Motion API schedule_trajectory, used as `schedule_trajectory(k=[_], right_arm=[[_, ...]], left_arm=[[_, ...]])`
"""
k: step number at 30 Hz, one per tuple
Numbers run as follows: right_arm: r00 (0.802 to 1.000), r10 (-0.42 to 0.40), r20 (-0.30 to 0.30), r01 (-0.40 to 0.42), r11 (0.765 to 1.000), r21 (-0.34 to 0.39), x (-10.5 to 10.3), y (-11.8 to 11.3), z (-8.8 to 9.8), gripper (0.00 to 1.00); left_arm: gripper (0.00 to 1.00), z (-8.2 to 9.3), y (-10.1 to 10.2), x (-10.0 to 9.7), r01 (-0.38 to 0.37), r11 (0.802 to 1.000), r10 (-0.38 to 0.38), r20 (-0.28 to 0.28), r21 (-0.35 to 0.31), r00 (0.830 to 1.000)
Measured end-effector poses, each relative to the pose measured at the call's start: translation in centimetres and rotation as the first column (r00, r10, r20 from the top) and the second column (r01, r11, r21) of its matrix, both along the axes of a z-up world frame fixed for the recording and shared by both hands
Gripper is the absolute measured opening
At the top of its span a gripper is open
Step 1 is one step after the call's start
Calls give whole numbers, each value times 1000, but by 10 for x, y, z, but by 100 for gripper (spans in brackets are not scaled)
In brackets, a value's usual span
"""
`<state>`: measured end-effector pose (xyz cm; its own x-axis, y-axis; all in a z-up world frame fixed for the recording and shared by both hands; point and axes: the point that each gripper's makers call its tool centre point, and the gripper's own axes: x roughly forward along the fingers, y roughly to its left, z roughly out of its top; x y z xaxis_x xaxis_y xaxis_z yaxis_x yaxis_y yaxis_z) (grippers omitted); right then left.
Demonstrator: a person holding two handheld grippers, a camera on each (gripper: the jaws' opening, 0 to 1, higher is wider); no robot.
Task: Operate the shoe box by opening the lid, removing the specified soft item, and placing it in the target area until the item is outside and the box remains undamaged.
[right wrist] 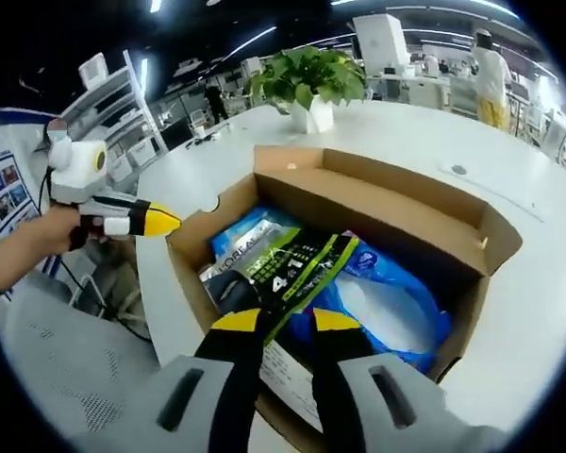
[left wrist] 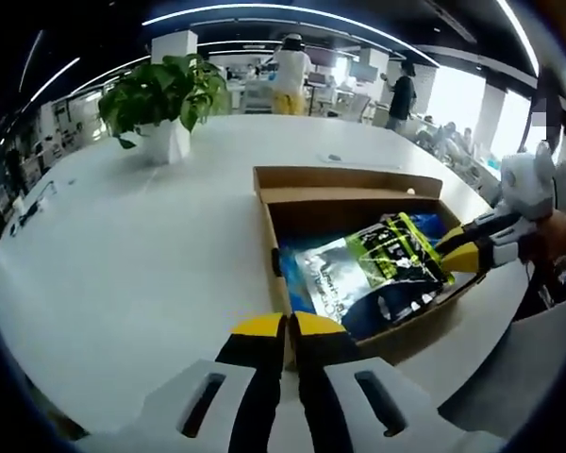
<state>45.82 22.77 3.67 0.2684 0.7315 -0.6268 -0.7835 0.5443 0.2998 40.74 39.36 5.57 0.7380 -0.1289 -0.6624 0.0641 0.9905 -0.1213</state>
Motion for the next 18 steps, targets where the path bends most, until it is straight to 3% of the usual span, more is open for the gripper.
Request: schedule_trajectory(k=[6, 9, 13, 18], right_arm=[[994, -50, -95, 53, 998, 24, -2, 8, -10, 9], [990, -81, -111, 85, 996, 27, 1, 8, -12, 4], [995, -82, -54, 83, 996, 11, 6, 3, -7, 1], [996, -87, -35, 87, 996, 1, 8, -6, -4, 0]], left_arm=[[1, -1, 0, 0, -3, 1000, 3, 0, -7, 1000], [1, 0, 0, 0, 1, 1000, -1, -1, -2, 1000], [1, 0, 0, 0, 4, 1000, -4, -6, 4, 1000], [1, 0, 0, 0, 12, 1000, -11, -13, 16, 1000]])
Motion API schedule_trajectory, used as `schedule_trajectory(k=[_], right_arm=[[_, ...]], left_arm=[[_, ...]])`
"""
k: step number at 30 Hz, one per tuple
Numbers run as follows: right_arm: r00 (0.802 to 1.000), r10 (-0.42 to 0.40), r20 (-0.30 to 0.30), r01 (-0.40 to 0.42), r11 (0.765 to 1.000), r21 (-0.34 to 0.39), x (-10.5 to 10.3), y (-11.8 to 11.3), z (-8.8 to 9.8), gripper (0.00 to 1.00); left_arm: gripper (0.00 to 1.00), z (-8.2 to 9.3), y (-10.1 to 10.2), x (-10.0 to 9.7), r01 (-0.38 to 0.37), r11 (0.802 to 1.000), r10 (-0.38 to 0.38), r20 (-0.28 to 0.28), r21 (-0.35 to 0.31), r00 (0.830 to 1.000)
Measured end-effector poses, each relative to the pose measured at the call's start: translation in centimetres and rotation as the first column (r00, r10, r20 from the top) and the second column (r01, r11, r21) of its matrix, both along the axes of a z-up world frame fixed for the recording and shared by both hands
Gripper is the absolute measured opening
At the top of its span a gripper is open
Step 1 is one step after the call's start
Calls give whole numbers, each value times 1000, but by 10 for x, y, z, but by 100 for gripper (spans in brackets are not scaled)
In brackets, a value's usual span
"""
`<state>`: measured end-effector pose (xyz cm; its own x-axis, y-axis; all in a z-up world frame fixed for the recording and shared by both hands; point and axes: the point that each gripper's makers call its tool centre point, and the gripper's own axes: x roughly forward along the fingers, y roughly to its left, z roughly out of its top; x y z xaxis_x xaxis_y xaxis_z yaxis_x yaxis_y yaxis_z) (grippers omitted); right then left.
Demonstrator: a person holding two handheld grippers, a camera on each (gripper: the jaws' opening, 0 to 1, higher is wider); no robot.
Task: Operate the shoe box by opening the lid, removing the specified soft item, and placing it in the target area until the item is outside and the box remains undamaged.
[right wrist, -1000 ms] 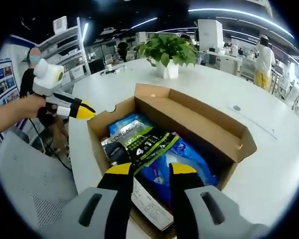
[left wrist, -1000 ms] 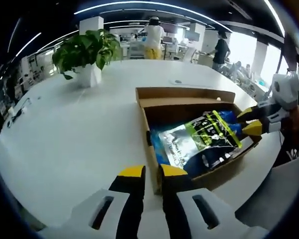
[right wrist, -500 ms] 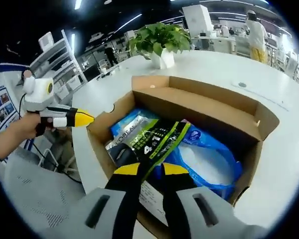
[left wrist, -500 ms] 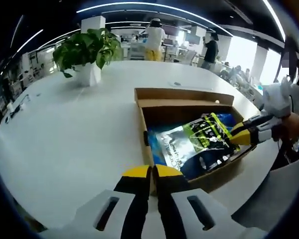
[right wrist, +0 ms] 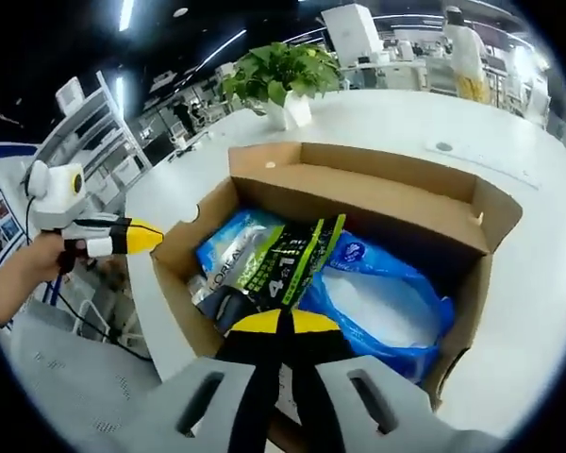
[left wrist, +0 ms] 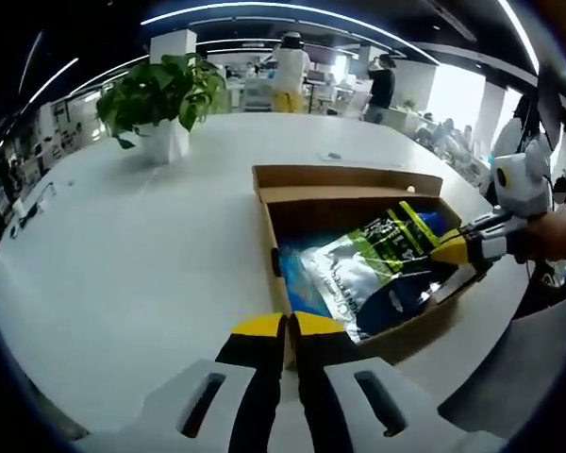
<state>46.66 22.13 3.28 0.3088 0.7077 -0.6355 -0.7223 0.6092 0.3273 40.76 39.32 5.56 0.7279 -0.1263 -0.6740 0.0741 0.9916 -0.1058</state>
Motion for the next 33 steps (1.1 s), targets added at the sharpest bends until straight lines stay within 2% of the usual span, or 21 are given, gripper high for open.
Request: schedule_trajectory(k=[7, 11, 17, 23, 27, 33], right_arm=[[998, 26, 56, -24, 999, -41, 0, -11, 3, 0], [995, 43, 95, -37, 997, -70, 1, -15, 4, 0], [994, 37, 102, -28, 996, -80, 1, -21, 5, 0], [991, 48, 126, -34, 993, -110, 3, -29, 4, 0], [989, 54, 139, -36, 991, -130, 4, -35, 3, 0], [984, 77, 162, -49, 984, -169, 5, -43, 0, 0]], left_arm=[[5, 8, -7, 6, 23, 999, -23, 14, 33, 1000], [9, 14, -12, 12, 55, 996, -58, 36, 76, 998], [11, 22, -30, 23, 122, 990, -126, 50, 72, 991], [14, 18, -51, 32, 213, 976, -214, 16, 54, 977], [15, 9, -62, 36, 268, 963, -267, -24, 41, 963], [17, -6, -77, 41, 315, 949, -314, -88, -14, 945]])
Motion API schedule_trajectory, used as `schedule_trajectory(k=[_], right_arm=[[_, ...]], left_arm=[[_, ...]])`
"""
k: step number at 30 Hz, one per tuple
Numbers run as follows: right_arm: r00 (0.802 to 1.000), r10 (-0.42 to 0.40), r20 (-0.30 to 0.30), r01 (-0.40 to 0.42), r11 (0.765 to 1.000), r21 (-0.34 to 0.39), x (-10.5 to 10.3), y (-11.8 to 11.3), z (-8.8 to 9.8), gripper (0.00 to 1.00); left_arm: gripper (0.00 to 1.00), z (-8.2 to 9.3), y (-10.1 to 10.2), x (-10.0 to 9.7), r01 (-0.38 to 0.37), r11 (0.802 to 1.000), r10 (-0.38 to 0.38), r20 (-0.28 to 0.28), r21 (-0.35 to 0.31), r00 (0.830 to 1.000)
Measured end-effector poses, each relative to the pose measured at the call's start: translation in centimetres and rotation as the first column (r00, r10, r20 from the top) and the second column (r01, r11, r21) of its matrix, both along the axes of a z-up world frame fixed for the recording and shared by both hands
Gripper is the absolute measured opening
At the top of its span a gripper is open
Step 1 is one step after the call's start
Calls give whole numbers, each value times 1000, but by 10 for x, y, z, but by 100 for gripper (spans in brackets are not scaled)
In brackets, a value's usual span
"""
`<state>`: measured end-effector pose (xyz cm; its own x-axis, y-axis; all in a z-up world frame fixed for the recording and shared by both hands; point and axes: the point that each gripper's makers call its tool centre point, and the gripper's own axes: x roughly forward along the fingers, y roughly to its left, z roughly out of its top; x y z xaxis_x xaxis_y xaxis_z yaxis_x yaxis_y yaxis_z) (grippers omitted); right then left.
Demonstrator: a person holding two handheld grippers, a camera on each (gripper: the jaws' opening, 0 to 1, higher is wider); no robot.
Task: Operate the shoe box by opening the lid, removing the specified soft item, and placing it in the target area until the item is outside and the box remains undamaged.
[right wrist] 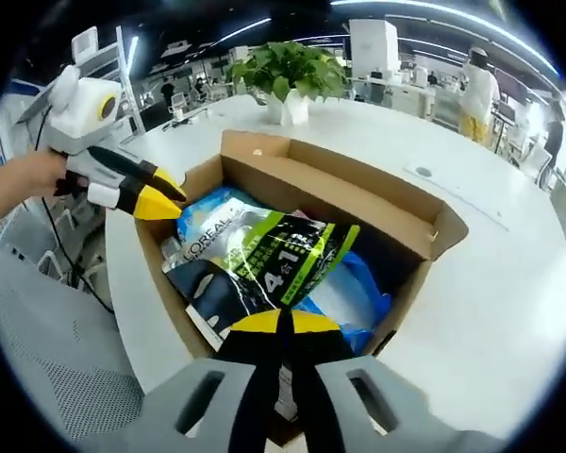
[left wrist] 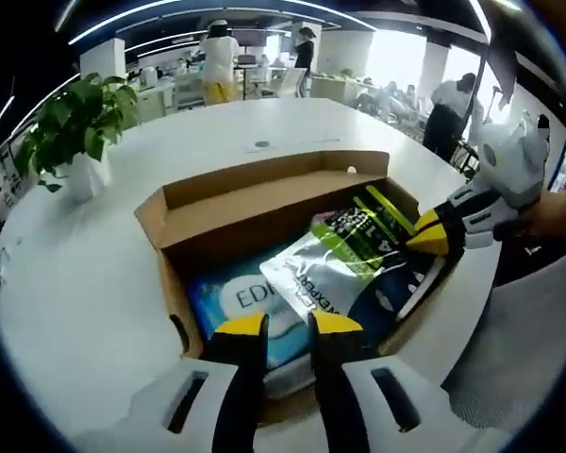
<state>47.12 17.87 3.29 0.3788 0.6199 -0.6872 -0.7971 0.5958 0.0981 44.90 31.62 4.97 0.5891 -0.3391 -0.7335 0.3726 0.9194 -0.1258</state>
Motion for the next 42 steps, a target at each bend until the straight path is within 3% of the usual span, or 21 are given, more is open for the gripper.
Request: schedule_trajectory(k=[2, 4, 14, 19, 22, 25, 29, 42], right_arm=[[1000, 2, 5, -2, 1000, -4, 0, -2, 0, 0], [1000, 1, 4, -1, 1000, -7, 0, -3, -1, 0], [1000, -11, -1, 10, 1000, -8, 0, -9, -6, 0], [1000, -23, -5, 23, 1000, 1, -1, -10, -6, 0], [999, -45, -16, 46, 999, 18, 0, -10, -5, 0], [998, -63, -26, 64, 997, 38, -1, -9, -5, 0], [998, -63, -27, 64, 997, 53, -5, -7, -1, 0], [995, -99, 10, 97, 988, 120, -1, -14, 26, 0]], left_arm=[[17, -3, -4, 3, 5, 1000, -5, -15, -21, 1000], [18, -9, -8, 2, 2, 999, -5, -64, -54, 998], [18, -26, -21, 6, -2, 993, -14, -133, -121, 991], [12, -27, -37, 8, -29, 974, -7, -156, -225, 988], [11, -27, -37, 8, -37, 968, -2, -156, -249, 988], [1, -21, -37, 10, -80, 950, 35, -153, -302, 988], [0, -17, -34, 10, -81, 956, 42, -142, -281, 989], [0, 12, -39, 18, -107, 949, 81, -100, -298, 992]])
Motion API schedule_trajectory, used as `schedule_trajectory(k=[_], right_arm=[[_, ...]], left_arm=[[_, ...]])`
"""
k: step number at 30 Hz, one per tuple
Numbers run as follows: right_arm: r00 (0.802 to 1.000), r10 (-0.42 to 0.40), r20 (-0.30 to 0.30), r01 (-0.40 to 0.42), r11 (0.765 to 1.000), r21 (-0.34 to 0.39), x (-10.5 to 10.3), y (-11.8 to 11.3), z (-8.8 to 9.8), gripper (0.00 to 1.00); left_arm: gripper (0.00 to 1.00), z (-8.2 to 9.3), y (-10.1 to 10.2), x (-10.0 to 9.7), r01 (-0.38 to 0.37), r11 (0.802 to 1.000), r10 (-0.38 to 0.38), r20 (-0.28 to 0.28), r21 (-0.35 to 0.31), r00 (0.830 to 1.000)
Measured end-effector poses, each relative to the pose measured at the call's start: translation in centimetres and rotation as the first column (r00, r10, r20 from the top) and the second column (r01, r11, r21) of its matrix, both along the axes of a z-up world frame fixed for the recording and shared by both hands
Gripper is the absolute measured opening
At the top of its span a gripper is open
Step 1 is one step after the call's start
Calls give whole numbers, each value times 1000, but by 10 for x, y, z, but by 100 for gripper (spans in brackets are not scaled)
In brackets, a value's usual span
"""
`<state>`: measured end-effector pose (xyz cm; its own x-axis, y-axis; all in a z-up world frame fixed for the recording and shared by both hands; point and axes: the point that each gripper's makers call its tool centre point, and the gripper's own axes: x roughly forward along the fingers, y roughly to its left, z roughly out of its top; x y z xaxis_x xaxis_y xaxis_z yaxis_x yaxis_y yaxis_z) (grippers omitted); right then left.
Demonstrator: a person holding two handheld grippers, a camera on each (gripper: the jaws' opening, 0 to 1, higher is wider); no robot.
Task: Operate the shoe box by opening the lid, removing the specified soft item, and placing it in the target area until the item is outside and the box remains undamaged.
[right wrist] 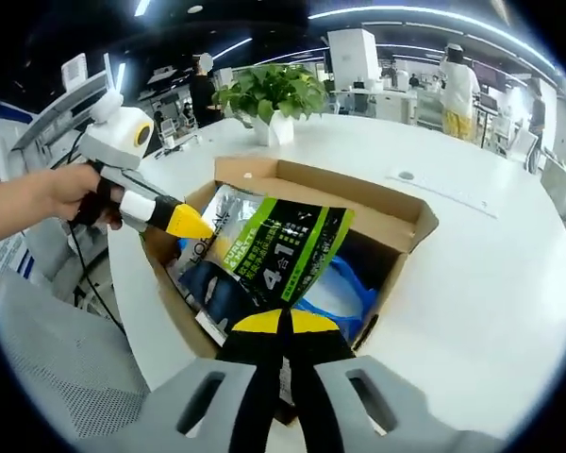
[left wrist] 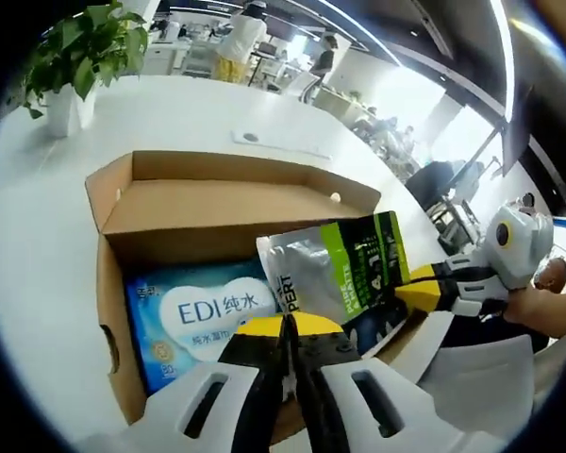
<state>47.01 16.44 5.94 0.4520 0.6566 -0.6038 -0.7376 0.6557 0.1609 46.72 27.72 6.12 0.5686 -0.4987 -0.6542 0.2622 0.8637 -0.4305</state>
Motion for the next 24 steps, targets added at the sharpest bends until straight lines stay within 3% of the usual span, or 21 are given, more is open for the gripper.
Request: schedule_trajectory(k=[4, 24], right_arm=[[1000, -22, 13, 22, 1000, 17, 3, -7, 9, 0], [993, -103, 53, 100, 993, 56, 12, -48, 40, 0]], left_arm=[[0, 14, -7, 5, 12, 1000, -13, 43, 11, 999], [0, 48, -47, 15, 72, 997, -74, 115, 20, 991]])
